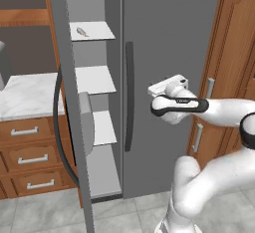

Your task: There's a fish in the fridge that needs to be moved to the freezer for freezing. Pick up the fish from the fridge, place it on any shelf in the freezer, and close the fridge and freezer doors when done.

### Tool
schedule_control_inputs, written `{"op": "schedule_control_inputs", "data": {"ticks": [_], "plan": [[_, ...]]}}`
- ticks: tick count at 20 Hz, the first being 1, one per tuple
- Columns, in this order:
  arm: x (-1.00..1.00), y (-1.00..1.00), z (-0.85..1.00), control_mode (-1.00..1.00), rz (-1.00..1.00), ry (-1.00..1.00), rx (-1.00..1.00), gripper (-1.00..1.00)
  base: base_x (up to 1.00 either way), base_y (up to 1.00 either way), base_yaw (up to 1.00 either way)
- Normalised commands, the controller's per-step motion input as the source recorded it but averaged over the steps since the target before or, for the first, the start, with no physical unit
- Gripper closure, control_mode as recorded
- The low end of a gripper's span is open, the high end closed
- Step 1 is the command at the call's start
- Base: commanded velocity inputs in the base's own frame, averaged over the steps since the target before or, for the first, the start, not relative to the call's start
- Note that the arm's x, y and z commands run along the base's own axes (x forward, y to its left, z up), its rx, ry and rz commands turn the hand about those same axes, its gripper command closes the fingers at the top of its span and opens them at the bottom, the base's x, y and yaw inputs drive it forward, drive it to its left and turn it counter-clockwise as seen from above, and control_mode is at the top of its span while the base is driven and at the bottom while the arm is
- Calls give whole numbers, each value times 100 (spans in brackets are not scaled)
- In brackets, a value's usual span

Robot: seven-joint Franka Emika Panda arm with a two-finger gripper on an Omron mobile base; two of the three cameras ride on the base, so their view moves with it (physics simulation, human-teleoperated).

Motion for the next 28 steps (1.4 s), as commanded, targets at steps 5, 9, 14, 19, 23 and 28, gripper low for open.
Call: {"op": "schedule_control_inputs", "data": {"ticks": [5,9,14,19,23,28], "plan": [[-47,-56,100,-100,-28,0,-20,-100,0,0,0],[-45,-58,100,-100,-19,-5,-9,-100,0,0,0],[-64,-34,100,-100,0,-20,0,-100,0,0,0],[-86,-39,100,-100,0,-1,0,-100,0,0,0],[-73,-31,100,-100,0,17,0,-100,0,0,0],[-98,-1,78,-100,0,49,2,-100,0,0,0]]}}
